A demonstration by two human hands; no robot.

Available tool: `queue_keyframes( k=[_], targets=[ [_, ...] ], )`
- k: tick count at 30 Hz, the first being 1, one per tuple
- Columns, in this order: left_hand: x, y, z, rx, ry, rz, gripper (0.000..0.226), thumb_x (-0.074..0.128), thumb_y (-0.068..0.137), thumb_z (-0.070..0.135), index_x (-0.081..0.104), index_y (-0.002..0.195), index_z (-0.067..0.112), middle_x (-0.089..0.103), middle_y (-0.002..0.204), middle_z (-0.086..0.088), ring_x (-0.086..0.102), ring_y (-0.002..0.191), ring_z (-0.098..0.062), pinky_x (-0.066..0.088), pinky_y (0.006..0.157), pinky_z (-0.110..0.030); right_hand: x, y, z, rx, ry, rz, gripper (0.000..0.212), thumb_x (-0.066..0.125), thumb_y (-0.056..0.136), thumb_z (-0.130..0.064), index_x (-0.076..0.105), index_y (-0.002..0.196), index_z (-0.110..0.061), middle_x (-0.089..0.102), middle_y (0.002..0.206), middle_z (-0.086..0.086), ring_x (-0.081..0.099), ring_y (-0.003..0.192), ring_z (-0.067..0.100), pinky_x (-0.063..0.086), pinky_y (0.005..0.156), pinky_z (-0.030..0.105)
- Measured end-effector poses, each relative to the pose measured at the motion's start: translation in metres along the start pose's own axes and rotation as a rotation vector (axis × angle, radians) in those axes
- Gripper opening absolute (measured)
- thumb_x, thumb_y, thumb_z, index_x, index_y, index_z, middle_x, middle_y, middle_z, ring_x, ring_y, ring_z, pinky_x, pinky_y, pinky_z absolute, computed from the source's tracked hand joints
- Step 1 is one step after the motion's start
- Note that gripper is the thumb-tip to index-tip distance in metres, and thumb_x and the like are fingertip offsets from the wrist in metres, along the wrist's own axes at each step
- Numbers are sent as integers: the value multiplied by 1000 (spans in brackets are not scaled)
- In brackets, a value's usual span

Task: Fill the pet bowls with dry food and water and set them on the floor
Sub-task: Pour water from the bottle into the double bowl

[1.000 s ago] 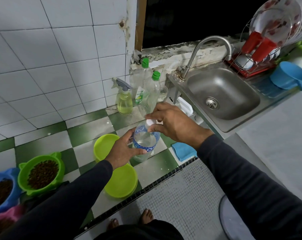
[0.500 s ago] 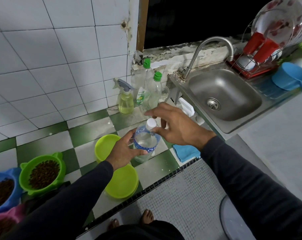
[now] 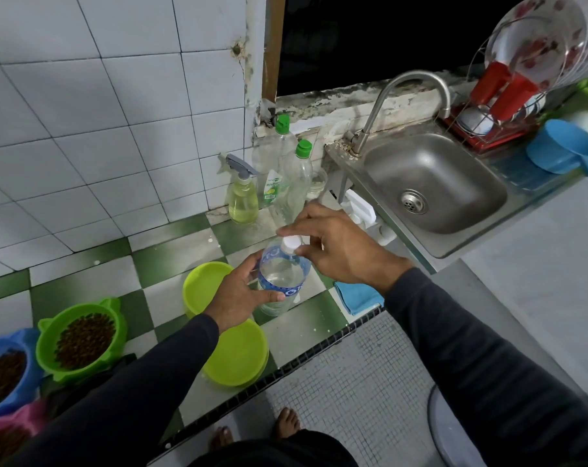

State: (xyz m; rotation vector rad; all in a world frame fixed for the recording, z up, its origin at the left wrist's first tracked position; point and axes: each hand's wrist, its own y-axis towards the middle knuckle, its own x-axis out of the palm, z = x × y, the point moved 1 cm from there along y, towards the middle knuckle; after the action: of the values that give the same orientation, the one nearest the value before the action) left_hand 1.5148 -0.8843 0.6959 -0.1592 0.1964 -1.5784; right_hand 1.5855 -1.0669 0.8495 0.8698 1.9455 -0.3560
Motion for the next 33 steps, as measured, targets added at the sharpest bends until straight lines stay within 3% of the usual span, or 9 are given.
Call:
queue_keyframes(
  k=[2, 6, 9, 12, 18, 23, 26, 29, 33],
  targets=[
    [0, -1, 1, 5, 3, -1, 84, 94, 68, 8, 56, 140, 31, 67, 131, 15, 59, 126, -8, 57, 95, -28, 1, 2, -2, 44, -72, 18, 34, 81, 85, -31, 73, 114, -16, 52, 95, -7, 46, 77, 3, 39, 75, 23],
    [0, -2, 1, 9, -1, -6, 85, 93, 69, 8, 55, 141, 31, 67, 132, 14, 59, 125, -7, 58, 91, -27, 0, 2, -2, 128, -155, 84, 53, 79, 71, -63, 62, 94, -19, 52, 85, -8, 47, 73, 12, 41, 66, 30],
    [0, -2, 1, 6, 4, -3, 81, 93, 68, 7, 57, 136, 36, 69, 127, 17, 61, 120, -1, 58, 90, -25, 0, -1, -2, 65, -44, -10, 56, 81, 81, -44, 65, 130, -22, 56, 103, -6, 47, 79, 3, 46, 80, 29],
    [1, -3, 2, 0, 12, -1, 77, 93, 70, 7, 58, 132, 37, 69, 122, 23, 61, 116, 6, 56, 86, -21, 2, -1, -3, 44, -38, -16, 40, 78, 88, -26, 70, 127, -20, 57, 104, 0, 47, 84, 9, 43, 83, 28],
    [-1, -3, 0, 15, 33, -9, 81, 94, 70, 13, 56, 139, 32, 68, 131, 15, 60, 124, -6, 57, 97, -31, 8, 1, -8, 123, -153, 59, 44, 78, 80, -56, 63, 96, -18, 54, 91, -6, 49, 79, 13, 47, 72, 35],
    [2, -3, 0, 7, 4, 10, 79, 92, 70, 4, 58, 135, 34, 69, 126, 16, 61, 123, -5, 58, 90, -26, 3, -2, -6, 16, -102, -42, 44, 76, 89, -36, 66, 129, -20, 57, 103, 0, 54, 88, 13, 48, 82, 31],
    [2, -4, 0, 9, 17, 7, 80, 93, 70, 7, 57, 138, 32, 69, 126, 16, 60, 124, -4, 58, 93, -28, 6, -3, -9, 49, -146, 8, 33, 73, 90, -43, 67, 108, -16, 57, 92, -2, 52, 80, 15, 50, 75, 37],
    [2, -4, 0, 16, 39, -3, 82, 93, 71, 9, 56, 140, 34, 68, 129, 17, 59, 126, -6, 58, 97, -34, 7, -1, -11, 139, -224, 49, 51, 72, 82, -63, 59, 92, -15, 56, 85, -3, 53, 75, 17, 45, 66, 36],
    [1, -4, 0, 7, 29, 9, 83, 93, 71, 10, 56, 140, 35, 68, 129, 17, 59, 127, -8, 57, 99, -36, 0, -4, -11, 71, -101, -23, 56, 78, 84, -50, 65, 127, -18, 60, 102, -3, 50, 86, 8, 43, 77, 27]
  ],
)
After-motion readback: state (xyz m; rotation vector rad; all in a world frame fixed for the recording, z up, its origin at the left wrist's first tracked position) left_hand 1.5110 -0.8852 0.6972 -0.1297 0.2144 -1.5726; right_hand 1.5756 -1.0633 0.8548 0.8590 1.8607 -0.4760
